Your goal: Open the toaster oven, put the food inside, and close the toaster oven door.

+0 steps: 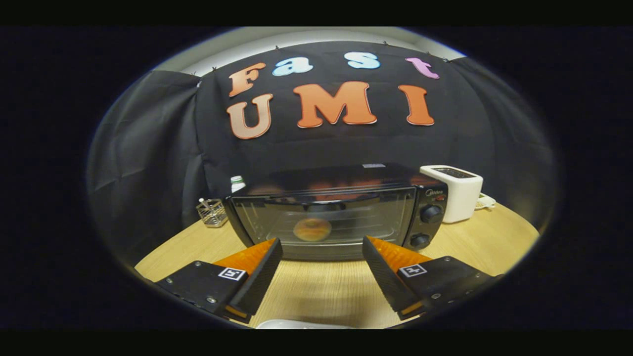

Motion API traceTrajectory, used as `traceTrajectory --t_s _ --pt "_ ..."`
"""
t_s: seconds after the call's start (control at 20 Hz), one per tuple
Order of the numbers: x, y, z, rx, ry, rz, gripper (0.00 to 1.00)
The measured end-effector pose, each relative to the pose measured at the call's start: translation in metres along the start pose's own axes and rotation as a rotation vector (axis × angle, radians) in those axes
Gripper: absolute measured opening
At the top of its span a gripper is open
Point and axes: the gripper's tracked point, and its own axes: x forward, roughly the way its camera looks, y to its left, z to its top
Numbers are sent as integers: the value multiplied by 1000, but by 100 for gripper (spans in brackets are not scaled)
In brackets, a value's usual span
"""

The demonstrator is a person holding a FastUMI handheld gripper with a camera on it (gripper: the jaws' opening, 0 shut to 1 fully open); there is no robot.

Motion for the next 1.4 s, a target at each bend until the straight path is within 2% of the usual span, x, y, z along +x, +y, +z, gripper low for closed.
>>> traceTrajectory --t_s 0.1,0.3,0.6,0.85,1.05,1.4 --pt "9 -2 4 3 2 -11 97" --pt "-10 -3 9 -34 -30 -15 97" --pt "-86 -11 36 10 -160 48 98" --pt "-156 -38 65 0 -284 64 98" --pt "-201 -46 72 6 -312 94 99" --pt "-253 -67 94 -1 -408 59 98"
